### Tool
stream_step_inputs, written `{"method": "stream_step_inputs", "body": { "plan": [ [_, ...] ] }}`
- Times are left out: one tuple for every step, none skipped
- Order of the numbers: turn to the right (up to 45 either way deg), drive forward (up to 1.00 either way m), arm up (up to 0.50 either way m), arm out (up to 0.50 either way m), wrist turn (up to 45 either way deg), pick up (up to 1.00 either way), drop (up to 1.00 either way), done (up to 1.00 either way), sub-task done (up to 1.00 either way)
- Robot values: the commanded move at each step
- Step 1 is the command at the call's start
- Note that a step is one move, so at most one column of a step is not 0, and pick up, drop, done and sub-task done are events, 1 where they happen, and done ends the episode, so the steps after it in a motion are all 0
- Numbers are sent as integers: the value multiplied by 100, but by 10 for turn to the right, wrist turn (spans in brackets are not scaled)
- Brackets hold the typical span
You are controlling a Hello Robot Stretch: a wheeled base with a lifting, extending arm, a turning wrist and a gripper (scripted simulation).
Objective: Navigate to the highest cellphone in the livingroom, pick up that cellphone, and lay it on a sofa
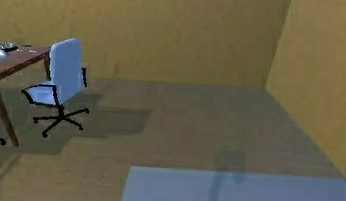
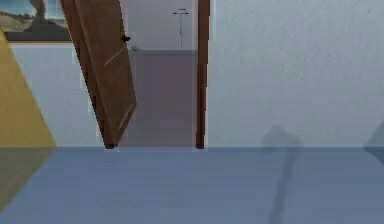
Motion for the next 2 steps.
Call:
{"method": "stream_step_inputs", "body": {
  "plan": [
    [-450, 0, 0, 0, 0, 0, 0, 0, 0],
    [-450, 0, 0, 0, 0, 0, 0, 0, 0]
  ]
}}
